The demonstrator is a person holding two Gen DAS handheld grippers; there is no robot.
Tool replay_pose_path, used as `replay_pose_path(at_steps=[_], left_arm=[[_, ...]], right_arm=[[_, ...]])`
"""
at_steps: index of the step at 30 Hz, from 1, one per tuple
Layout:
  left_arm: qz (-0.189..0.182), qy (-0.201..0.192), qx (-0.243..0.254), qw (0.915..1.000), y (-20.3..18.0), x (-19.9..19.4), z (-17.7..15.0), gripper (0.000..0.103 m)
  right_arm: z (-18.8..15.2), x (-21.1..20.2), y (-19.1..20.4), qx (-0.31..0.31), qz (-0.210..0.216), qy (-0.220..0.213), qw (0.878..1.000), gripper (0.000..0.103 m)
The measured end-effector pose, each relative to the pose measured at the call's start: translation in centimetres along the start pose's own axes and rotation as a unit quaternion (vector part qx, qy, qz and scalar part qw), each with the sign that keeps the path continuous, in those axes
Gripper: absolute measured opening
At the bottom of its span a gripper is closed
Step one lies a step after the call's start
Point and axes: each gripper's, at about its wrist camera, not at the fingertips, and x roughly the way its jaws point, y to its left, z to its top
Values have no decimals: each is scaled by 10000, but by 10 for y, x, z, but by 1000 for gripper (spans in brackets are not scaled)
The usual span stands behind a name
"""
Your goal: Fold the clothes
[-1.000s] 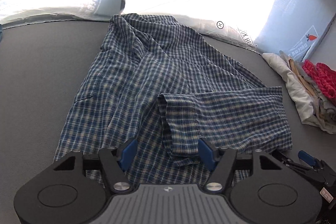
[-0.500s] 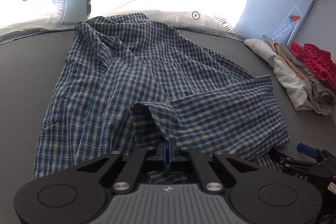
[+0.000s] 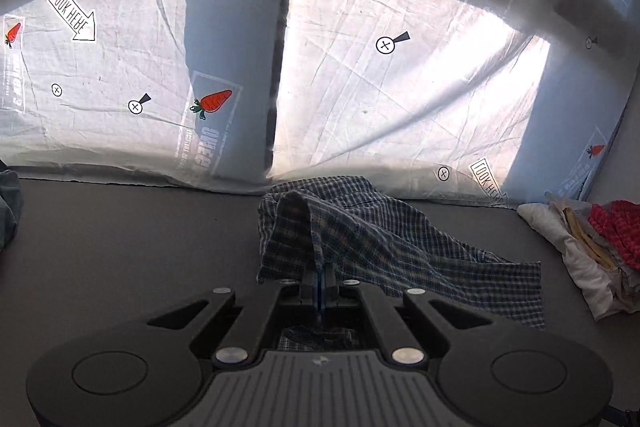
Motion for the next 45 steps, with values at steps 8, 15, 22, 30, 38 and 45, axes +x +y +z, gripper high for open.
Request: replay_pose_path(at_steps=[8, 15, 22, 30, 38, 45], left_arm=[[626, -278, -583, 9959, 85, -13, 13, 1], [1072, -200, -1036, 9886, 145, -18, -5, 1], [1427, -100, -1200, 9824, 183, -13, -15, 1], [2057, 673, -1815, 9593, 216, 1, -49, 10], [1460, 1150, -2054, 9609, 187, -27, -102, 33], [296, 1699, -908, 9808, 89, -46, -148, 48]], right_arm=[[1, -9, 41, -440, -62, -71, 9990, 103], [-2, -17, 68, -828, -19, -73, 9965, 103], [-2, -26, 80, -997, -97, -95, 9949, 103], [-5, -28, 83, -1005, -229, 7, 9947, 103], [-9, -35, 78, -1044, -248, 76, 9942, 103], [-23, -45, 68, -1276, -170, 317, 9912, 92]])
